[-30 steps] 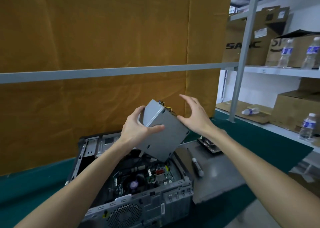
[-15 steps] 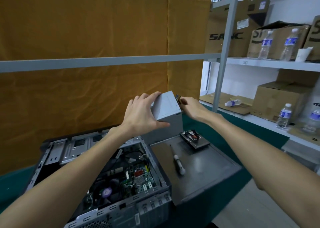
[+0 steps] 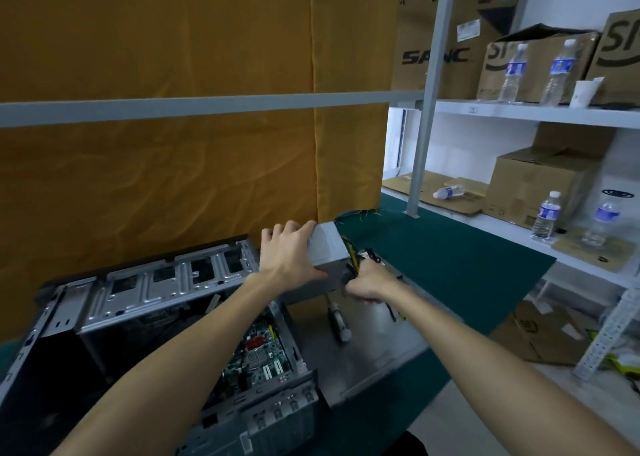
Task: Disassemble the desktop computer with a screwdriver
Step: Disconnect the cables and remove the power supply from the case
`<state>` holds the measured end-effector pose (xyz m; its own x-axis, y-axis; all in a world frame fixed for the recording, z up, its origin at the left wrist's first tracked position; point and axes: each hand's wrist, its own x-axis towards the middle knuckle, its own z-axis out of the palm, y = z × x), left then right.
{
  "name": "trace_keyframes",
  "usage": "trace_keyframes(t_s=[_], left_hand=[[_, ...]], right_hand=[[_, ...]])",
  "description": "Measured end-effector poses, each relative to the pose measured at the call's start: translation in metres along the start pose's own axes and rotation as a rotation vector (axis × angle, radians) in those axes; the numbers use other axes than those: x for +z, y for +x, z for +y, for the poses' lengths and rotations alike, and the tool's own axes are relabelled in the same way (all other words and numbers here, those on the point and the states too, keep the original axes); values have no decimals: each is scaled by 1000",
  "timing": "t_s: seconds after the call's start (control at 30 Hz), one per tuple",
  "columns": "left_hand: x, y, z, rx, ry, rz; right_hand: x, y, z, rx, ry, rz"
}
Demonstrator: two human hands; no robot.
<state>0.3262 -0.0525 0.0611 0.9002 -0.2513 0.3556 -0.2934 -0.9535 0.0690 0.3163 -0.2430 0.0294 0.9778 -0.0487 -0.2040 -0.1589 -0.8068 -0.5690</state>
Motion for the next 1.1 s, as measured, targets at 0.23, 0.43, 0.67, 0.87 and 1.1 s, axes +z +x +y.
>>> trace_keyframes(t_s=[0.23,0.43,0.67,0.87,1.1], left_hand=[[34,6,-9,-65,3,-73],[41,9,-12,-39,7,-93],[42,25,0,-41,-1,-196],[48,37,-10,-57,-29,-277],[52,43,-14,-14,-30,-268]], right_hand=[[72,35,9,-4,-170,97],[62,32,26,8,-385,90],[46,14,66,-35,-386,5],[62,-5,93,-220,-504,321],[71,-21,109,-204,-488,286]])
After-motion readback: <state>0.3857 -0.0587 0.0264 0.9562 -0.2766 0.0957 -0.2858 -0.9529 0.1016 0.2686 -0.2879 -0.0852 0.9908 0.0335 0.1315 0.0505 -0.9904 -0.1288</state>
